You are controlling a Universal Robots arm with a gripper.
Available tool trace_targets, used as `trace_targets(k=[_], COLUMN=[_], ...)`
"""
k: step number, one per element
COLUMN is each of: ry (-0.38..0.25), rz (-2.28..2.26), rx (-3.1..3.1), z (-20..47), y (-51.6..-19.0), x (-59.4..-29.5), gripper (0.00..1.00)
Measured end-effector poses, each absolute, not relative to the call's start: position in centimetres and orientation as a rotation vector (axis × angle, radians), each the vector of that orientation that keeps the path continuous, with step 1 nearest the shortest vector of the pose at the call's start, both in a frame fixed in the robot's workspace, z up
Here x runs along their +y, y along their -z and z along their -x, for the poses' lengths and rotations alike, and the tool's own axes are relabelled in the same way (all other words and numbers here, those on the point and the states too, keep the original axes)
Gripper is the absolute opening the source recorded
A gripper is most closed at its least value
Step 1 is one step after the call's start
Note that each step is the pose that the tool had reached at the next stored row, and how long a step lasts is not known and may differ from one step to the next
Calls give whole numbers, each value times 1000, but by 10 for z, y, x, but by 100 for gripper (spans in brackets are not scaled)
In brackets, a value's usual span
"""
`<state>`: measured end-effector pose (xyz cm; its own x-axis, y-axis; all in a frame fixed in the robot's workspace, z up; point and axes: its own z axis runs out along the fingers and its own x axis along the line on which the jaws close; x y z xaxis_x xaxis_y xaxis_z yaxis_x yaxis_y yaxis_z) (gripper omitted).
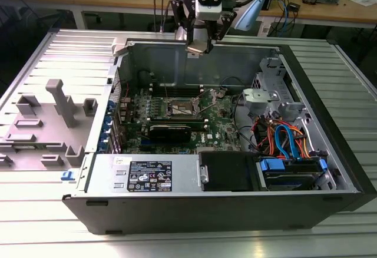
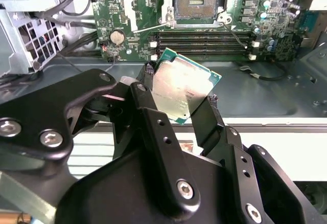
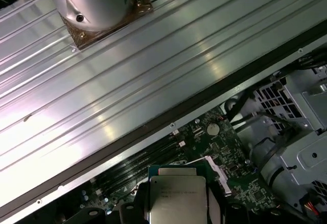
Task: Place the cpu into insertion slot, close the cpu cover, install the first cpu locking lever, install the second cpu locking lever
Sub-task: 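Place the cpu into insertion slot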
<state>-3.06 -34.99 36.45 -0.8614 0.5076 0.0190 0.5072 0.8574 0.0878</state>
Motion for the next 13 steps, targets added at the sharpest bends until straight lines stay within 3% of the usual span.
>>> trace_targets(k=[13], ry=[-139], rz=[-933], rx=[2989], z=[31], y=[-362], x=[-352], gripper=[54])
